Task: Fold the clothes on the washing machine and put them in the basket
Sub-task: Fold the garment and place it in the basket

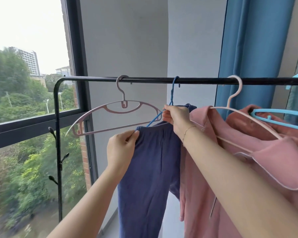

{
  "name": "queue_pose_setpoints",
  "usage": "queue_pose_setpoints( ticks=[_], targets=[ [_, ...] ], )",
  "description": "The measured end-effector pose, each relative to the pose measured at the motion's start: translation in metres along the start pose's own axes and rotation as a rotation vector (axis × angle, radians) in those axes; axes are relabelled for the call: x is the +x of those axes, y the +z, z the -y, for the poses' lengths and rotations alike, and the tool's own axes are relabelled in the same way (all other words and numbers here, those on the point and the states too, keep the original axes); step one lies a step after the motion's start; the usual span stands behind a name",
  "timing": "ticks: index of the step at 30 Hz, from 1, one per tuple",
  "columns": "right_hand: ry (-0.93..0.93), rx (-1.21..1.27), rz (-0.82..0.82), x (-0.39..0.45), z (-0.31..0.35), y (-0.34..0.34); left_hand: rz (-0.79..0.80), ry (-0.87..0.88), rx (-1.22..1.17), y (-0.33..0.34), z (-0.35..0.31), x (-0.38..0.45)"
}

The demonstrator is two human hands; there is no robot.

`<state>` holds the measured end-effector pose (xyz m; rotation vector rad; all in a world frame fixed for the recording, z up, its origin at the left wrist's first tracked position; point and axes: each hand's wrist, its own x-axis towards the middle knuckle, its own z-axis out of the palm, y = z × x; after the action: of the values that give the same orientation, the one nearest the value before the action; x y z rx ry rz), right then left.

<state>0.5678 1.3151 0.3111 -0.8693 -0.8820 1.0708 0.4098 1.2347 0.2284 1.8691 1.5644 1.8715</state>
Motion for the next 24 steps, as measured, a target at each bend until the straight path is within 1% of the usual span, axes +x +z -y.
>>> queue_pose_setpoints(
  ticks=[3,6,9,12,15,17,20,24],
  targets=[
    [0.037,0.047,-0.039,0.004,-0.003,0.008,-0.132,0.01,-0.081,-0.011,0.016,-0.015],
    [0.058,0.087,-0.074,0.008,-0.007,0.015,-0.207,-0.003,-0.123,-0.018,0.032,-0.027],
    [0.087,0.161,-0.071,0.011,-0.009,0.02,-0.325,-0.09,-0.167,-0.022,0.049,-0.032],
    [0.095,0.248,-0.046,0.011,-0.009,0.027,-0.364,-0.207,-0.269,-0.024,0.063,-0.037],
    [0.103,0.295,-0.037,0.007,-0.009,0.034,-0.309,-0.374,-0.349,-0.018,0.076,-0.036],
    [0.122,0.319,-0.013,0.002,-0.008,0.038,-0.238,-0.437,-0.359,-0.013,0.078,-0.032],
    [0.147,0.392,0.041,-0.008,-0.006,0.038,-0.127,-0.456,-0.371,-0.005,0.068,-0.019],
    [0.139,0.42,0.11,-0.024,-0.007,0.031,0.086,-0.459,-0.332,0.008,0.06,0.0]
  ],
)
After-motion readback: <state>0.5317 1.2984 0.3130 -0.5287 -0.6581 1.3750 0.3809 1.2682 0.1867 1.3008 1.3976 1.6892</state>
